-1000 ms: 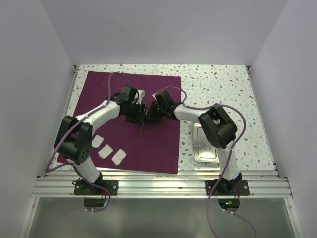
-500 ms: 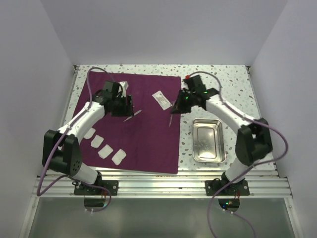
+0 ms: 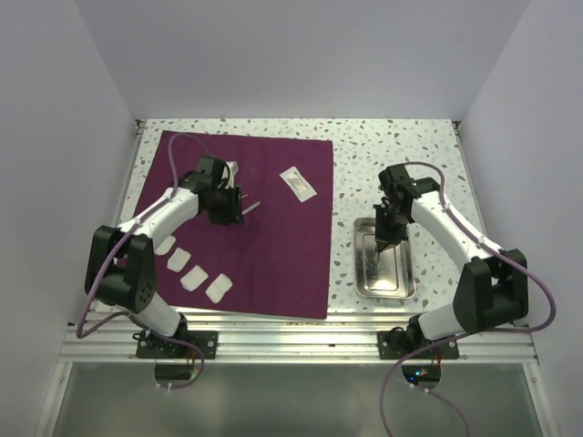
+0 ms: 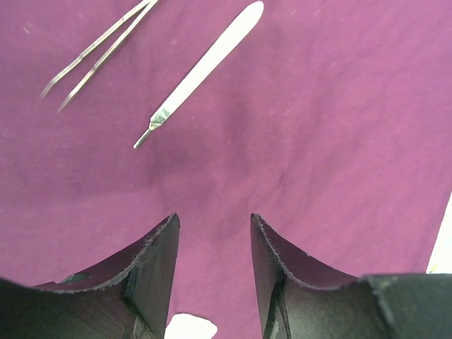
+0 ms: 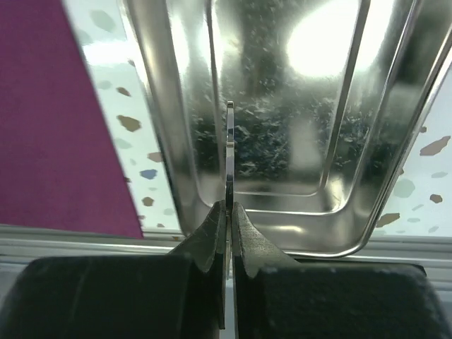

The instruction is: Prepare the surgical pack

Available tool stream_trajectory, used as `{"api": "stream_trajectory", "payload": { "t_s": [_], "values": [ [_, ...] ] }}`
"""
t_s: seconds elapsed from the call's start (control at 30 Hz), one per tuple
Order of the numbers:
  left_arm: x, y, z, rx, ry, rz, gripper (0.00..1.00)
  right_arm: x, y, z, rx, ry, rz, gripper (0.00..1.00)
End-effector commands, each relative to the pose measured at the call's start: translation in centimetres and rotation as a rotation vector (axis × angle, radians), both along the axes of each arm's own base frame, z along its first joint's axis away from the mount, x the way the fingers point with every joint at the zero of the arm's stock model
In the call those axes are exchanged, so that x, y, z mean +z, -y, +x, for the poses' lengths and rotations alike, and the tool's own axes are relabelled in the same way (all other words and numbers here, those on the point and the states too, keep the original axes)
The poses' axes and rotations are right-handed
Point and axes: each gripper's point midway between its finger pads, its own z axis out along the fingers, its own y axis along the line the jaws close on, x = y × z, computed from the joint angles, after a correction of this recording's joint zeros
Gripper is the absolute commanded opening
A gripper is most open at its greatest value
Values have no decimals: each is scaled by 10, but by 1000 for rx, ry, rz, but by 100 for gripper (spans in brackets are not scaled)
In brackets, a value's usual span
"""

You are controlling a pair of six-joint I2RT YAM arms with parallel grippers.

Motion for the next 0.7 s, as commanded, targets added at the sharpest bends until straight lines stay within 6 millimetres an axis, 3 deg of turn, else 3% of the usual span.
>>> {"api": "stream_trajectory", "payload": {
  "t_s": [0.0, 0.23, 0.43, 0.47, 0.5, 0.57, 0.6, 0.67],
  "values": [
    [-1, 4, 16, 28, 8, -13, 48, -16, 10, -8, 54, -59, -40, 0],
    [-2, 5, 24, 41, 14, -12, 52, -47, -7, -8, 91, -125, 102, 0],
    [-6, -2, 35, 66, 13, 38, 60, -57, -4, -6, 106, -151, 97, 2],
    [-5, -2, 40, 62, 24, 46, 61, -56, -4, -5, 105, -149, 94, 7],
    [-4, -3, 43, 60, 30, 53, 61, -55, -4, -5, 108, -149, 94, 18],
    [-9, -8, 50, 56, 35, 95, 61, -50, -3, -4, 98, -138, 91, 30],
    [-7, -12, 57, 63, 52, 120, 59, -47, -3, -5, 98, -137, 91, 40],
    [-6, -17, 70, 48, 81, 167, 56, -36, -4, -1, 94, -106, 92, 51]
  ]
}}
